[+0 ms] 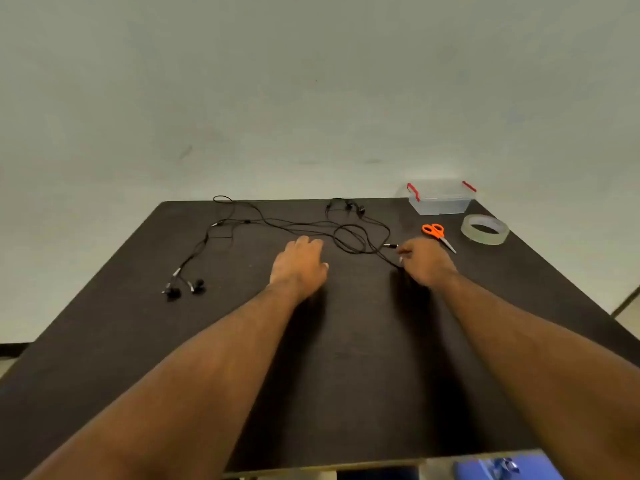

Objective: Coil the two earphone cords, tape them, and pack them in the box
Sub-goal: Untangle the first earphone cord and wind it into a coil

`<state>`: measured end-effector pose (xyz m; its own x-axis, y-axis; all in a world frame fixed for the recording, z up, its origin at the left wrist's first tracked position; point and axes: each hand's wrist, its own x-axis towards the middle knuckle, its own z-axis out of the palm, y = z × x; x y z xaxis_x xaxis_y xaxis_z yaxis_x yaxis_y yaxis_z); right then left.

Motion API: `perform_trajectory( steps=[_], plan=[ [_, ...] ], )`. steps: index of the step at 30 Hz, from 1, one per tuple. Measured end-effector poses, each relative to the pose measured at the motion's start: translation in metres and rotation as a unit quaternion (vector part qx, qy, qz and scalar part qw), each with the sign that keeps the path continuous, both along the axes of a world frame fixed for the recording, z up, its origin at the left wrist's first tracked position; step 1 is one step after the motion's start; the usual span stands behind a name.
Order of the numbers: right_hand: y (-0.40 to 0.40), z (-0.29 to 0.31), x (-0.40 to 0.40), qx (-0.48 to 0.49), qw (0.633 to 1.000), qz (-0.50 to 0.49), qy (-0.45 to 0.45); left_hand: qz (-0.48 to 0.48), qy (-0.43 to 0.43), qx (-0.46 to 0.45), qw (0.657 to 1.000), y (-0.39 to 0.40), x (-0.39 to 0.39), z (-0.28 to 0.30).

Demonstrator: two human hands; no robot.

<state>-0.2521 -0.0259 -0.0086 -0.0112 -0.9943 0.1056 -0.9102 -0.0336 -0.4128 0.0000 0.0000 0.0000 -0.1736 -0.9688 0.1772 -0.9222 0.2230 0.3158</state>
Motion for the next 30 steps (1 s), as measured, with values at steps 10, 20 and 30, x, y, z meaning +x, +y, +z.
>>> perform_trajectory(
  steps=[10,20,30],
  plan=[
    [-0.005,-0.039,-0.01,-0.111,0.99,0.048,0.073,-0.106,0.028,0.015,0.994,-0.054,-0.096,-0.038],
    [-0.004,-0.039,-0.018,-0.195,0.969,0.114,-0.102,-0.037,0.345,-0.118,0.931,-0.038,-0.033,-0.044],
    [-0.011,-0.041,-0.009,-0.194,0.971,0.138,-0.014,0.092,0.425,-0.122,0.892,-0.025,0.028,-0.043]
  ],
)
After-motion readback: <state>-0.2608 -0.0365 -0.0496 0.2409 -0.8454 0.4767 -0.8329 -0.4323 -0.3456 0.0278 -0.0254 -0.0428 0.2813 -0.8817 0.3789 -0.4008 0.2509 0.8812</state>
